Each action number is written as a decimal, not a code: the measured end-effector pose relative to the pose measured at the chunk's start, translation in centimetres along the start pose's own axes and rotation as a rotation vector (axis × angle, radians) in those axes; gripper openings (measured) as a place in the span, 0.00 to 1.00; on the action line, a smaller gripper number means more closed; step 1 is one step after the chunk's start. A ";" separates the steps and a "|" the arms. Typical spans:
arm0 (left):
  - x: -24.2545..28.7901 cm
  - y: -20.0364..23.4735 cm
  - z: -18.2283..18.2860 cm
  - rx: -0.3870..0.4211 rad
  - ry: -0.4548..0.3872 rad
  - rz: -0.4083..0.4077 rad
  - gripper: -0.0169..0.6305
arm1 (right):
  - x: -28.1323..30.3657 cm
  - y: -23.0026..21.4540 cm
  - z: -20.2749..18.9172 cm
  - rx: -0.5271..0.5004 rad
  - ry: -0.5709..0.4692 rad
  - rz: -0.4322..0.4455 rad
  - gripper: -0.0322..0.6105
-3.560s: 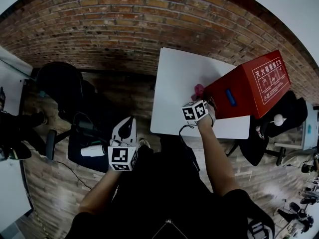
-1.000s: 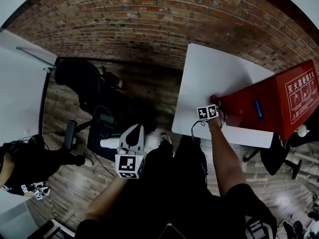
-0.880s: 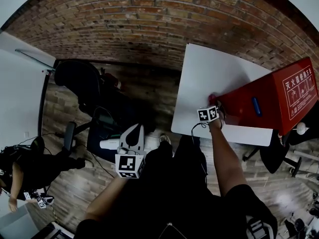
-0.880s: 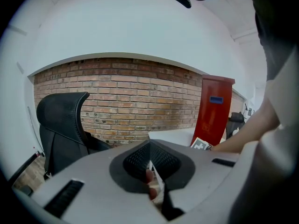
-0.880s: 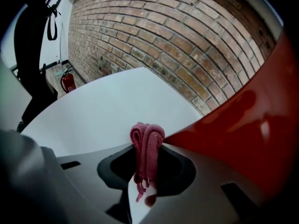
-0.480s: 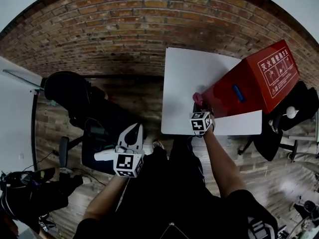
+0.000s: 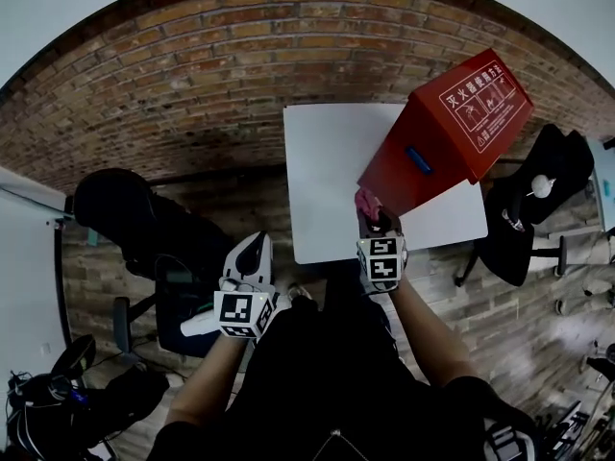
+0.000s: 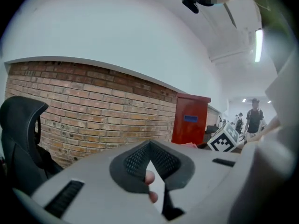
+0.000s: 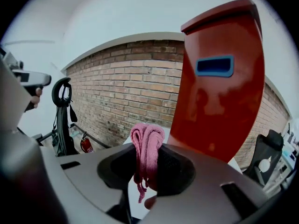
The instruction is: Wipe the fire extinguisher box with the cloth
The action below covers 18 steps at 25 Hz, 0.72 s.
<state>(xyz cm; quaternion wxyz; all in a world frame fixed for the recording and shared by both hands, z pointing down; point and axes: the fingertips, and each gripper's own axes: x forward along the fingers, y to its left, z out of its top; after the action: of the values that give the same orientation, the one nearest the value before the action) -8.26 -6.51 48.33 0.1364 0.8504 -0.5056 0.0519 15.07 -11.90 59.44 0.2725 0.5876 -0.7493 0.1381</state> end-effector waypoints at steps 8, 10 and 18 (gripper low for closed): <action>1.8 -3.3 1.8 0.010 -0.037 -0.103 0.07 | -7.4 -0.5 4.1 0.093 -0.166 0.060 0.21; 2.4 -4.7 2.0 0.016 -0.042 -0.139 0.07 | -9.3 -1.0 5.0 0.096 -0.212 0.057 0.21; 3.7 -11.7 3.9 0.050 -0.072 -0.232 0.07 | -14.5 -4.5 6.8 0.122 -0.345 0.066 0.21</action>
<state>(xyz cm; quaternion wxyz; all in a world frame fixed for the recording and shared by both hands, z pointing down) 3.51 -5.42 43.37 0.1020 0.9076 -0.4068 0.0179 20.05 -5.03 45.16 0.0989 0.5930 -0.7941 0.0892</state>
